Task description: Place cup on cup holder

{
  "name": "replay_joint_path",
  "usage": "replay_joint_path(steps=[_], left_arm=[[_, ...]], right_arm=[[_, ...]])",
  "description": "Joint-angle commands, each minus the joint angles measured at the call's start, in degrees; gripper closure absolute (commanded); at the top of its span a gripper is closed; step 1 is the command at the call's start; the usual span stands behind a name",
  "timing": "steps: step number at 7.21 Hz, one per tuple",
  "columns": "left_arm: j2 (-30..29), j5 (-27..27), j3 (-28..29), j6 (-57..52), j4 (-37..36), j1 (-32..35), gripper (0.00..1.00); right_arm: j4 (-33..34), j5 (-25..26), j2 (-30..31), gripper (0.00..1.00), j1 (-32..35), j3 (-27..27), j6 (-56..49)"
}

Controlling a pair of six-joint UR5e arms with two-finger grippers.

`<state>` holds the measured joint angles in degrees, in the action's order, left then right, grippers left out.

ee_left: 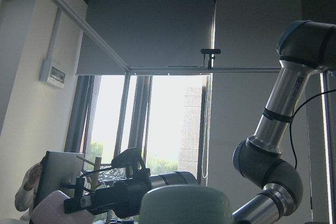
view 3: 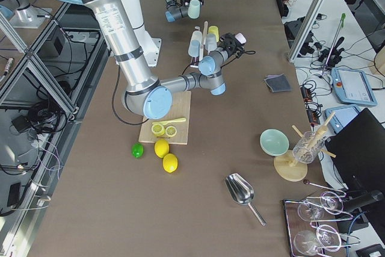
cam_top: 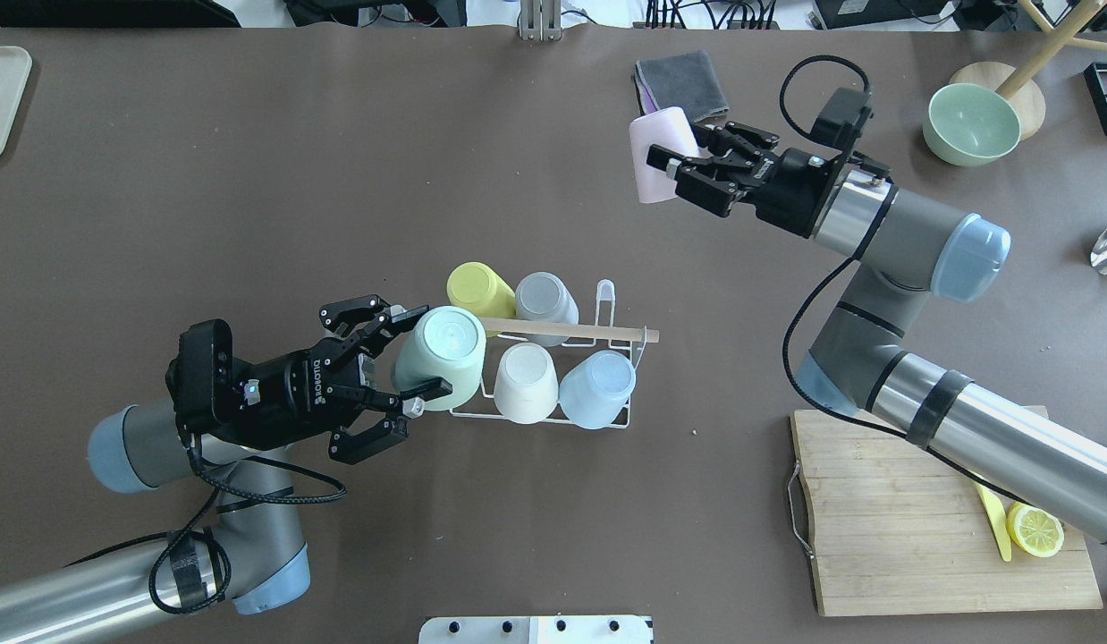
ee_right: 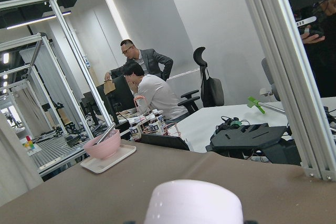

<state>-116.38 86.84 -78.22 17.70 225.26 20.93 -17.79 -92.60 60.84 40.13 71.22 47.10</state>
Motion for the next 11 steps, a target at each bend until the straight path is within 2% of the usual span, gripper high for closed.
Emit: replay_joint_path(steps=[1, 3, 4, 6, 9, 11], left_arm=[[-0.08, -0.44, 2.19, -1.52, 1.15, -0.45, 0.81], [0.01, -0.62, 2.81, -1.96, 0.97, -0.28, 0.81], [0.1, -0.45, 2.81, -1.96, 0.54, -0.19, 0.81], [0.01, -0.36, 2.81, -1.96, -1.47, -0.19, 0.81], [0.01, -0.45, 3.69, -1.96, -3.24, 0.16, 0.8], [-0.07, -0.45, 3.69, -1.96, -4.21, 0.6, 0.8]], right_arm=[[4.16, 0.23, -2.56, 0.5, -2.95, 1.9, -6.81], [4.17, 2.76, -2.21, 0.5, -4.35, 4.27, -13.05], [4.17, 5.74, -0.91, 0.5, -7.84, 5.76, -17.87], [4.25, 7.43, 2.69, 0.48, -12.43, 9.63, -21.5], [4.34, 7.7, 4.47, 0.44, -12.89, 11.31, -23.37], [4.34, 10.93, 4.55, 0.42, -13.58, 11.05, -26.68]])
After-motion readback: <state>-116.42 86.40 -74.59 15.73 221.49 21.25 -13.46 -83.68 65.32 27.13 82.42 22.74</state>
